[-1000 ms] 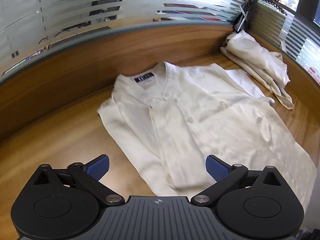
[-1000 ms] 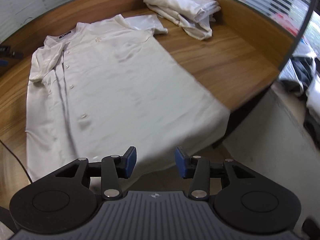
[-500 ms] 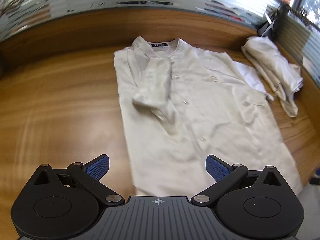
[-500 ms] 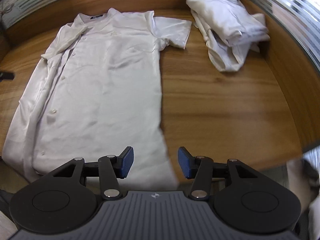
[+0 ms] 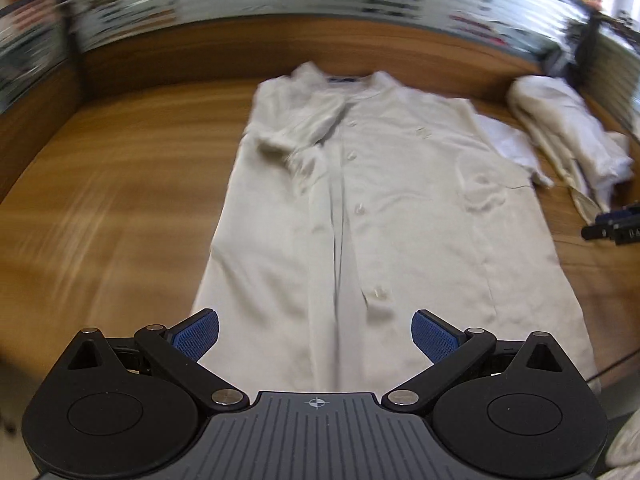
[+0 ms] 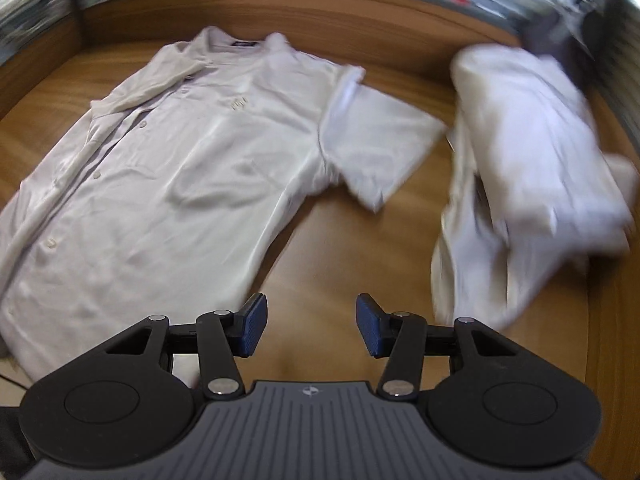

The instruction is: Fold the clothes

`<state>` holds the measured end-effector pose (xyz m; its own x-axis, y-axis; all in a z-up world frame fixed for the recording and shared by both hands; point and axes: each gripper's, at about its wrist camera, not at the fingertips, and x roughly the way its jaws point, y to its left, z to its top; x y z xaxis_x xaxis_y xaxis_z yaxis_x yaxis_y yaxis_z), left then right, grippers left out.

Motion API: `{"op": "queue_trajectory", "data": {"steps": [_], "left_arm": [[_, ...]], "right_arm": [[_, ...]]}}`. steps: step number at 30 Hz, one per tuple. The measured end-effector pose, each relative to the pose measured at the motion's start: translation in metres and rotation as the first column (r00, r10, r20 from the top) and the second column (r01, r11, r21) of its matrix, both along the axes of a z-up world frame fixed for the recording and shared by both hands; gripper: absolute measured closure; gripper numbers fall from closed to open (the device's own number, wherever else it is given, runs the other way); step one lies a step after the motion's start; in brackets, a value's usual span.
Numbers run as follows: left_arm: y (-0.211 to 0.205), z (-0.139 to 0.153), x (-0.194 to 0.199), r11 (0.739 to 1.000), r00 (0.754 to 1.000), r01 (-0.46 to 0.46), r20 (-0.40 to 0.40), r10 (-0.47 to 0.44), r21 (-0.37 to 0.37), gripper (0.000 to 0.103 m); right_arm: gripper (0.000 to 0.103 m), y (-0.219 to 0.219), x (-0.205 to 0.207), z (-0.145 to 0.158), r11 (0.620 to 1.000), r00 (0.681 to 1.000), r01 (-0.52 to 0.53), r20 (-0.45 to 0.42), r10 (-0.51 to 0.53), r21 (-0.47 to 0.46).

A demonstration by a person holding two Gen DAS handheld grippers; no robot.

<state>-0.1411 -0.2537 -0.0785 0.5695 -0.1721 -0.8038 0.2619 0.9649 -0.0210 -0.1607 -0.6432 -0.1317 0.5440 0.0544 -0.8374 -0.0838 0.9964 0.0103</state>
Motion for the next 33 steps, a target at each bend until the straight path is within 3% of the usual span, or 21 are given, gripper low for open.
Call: {"op": "queue_trajectory", "data": {"steps": [2, 5, 11, 14, 19, 22, 25, 28, 30, 33], "left_arm": [[-0.012, 0.001, -0.027, 0.994, 0.994, -0.111, 0.01, 0.111, -0.004, 0.0], [-0.032, 0.002, -0.067, 0.964, 0.964, -0.264, 0.019, 0.265, -0.044, 0.0], [-0.078, -0.001, -0.13, 0.889, 0.891, -0.452, 0.013, 0.454, -0.069, 0.0], [-0.098, -0.007, -0.151, 0.86, 0.863, -0.504, -0.004, 0.505, -0.077, 0.0], [-0.13, -0.018, -0.174, 0.831, 0.839, -0.544, -0.033, 0.544, -0.119, 0.0], [-0.149, -0.025, -0.182, 0.832, 0.844, -0.535, -0.047, 0.535, -0.145, 0.0], [-0.171, -0.034, -0.183, 0.847, 0.863, -0.505, -0.068, 0.501, -0.167, 0.001], [-0.191, -0.042, -0.182, 0.883, 0.905, -0.426, -0.071, 0.42, -0.199, 0.001], [-0.205, -0.047, -0.18, 0.911, 0.929, -0.37, -0.07, 0.364, -0.182, 0.001], [-0.221, -0.06, -0.175, 0.936, 0.945, -0.324, -0.096, 0.313, -0.14, 0.003]], "right_arm": [[0.048, -0.012, 0.017, -0.003, 0.996, 0.995, -0.094, 0.03, 0.094, -0.007], [0.048, -0.024, 0.042, -0.004, 0.974, 0.971, -0.228, 0.067, 0.228, -0.001], [0.048, -0.021, 0.083, -0.003, 0.886, 0.883, -0.464, 0.082, 0.462, 0.01], [0.048, -0.017, 0.097, 0.003, 0.808, 0.808, -0.588, 0.052, 0.586, 0.025], [0.048, -0.023, 0.107, 0.026, 0.632, 0.632, -0.775, -0.014, 0.775, 0.019], [0.048, -0.031, 0.112, 0.036, 0.566, 0.565, -0.825, -0.064, 0.823, -0.006], [0.048, -0.04, 0.116, 0.036, 0.533, 0.532, -0.846, -0.104, 0.84, -0.022], [0.048, -0.047, 0.118, 0.029, 0.533, 0.532, -0.846, -0.128, 0.837, -0.028], [0.048, -0.05, 0.119, 0.024, 0.539, 0.537, -0.842, -0.135, 0.833, -0.029], [0.048, -0.053, 0.117, 0.021, 0.536, 0.534, -0.844, -0.126, 0.836, -0.026]]}}
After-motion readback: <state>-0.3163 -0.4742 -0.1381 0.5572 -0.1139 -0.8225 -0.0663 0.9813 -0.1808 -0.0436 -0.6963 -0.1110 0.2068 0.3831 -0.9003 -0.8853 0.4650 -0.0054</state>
